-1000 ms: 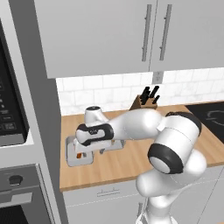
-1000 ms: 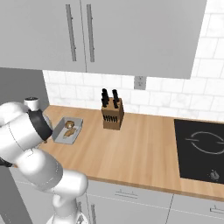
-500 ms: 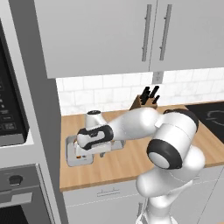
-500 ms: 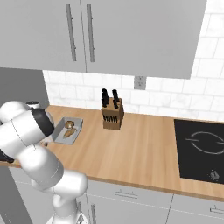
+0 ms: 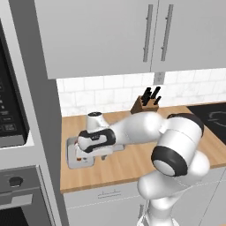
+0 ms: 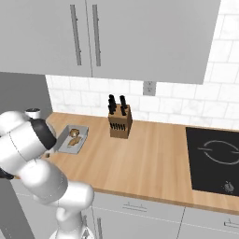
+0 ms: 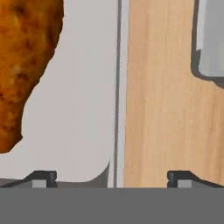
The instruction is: Take the meat container that has the chicken drumstick and place it on the second highest rack of the freezer. Then take the vegetable container that has the mushroom and sweet potato and place it on the highest rack of the freezer.
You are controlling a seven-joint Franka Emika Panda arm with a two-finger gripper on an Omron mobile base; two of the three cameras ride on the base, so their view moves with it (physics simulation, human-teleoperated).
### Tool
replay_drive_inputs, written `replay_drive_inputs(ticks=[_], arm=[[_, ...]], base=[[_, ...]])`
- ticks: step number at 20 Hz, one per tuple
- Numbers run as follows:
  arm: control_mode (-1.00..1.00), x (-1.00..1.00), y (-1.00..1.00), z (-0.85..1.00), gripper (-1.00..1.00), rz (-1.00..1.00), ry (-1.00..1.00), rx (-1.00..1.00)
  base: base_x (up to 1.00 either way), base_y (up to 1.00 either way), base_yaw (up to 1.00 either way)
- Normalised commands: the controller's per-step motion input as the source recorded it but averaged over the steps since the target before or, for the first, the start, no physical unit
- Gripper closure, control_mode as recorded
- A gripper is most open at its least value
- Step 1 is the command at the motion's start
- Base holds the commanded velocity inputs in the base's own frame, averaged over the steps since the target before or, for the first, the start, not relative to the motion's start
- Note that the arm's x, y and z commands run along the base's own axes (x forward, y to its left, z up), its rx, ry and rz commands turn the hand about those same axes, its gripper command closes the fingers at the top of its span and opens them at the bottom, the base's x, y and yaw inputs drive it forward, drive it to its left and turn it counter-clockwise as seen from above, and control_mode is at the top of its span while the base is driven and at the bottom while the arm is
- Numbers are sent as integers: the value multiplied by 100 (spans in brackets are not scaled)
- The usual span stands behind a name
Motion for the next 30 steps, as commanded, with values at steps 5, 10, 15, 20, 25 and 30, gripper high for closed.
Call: replay_drive_inputs(ticks=[5, 10, 15, 20, 25, 30], arm=[[-100, -27, -26, 0, -100, -7, -1, 0], [-100, 0, -29, 0, -100, -4, 0, 0], [-100, 0, -3, -31, -100, -4, 0, 0], [-100, 0, 0, -37, -100, -1, 0, 0], [-100, 0, 0, -3, -100, 0, 0, 0], [-100, 0, 0, 0, 100, 0, 0, 0]], base=[[0, 0, 0], [0, 0, 0], [0, 0, 0], [0, 0, 0], [0, 0, 0], [0, 0, 0]])
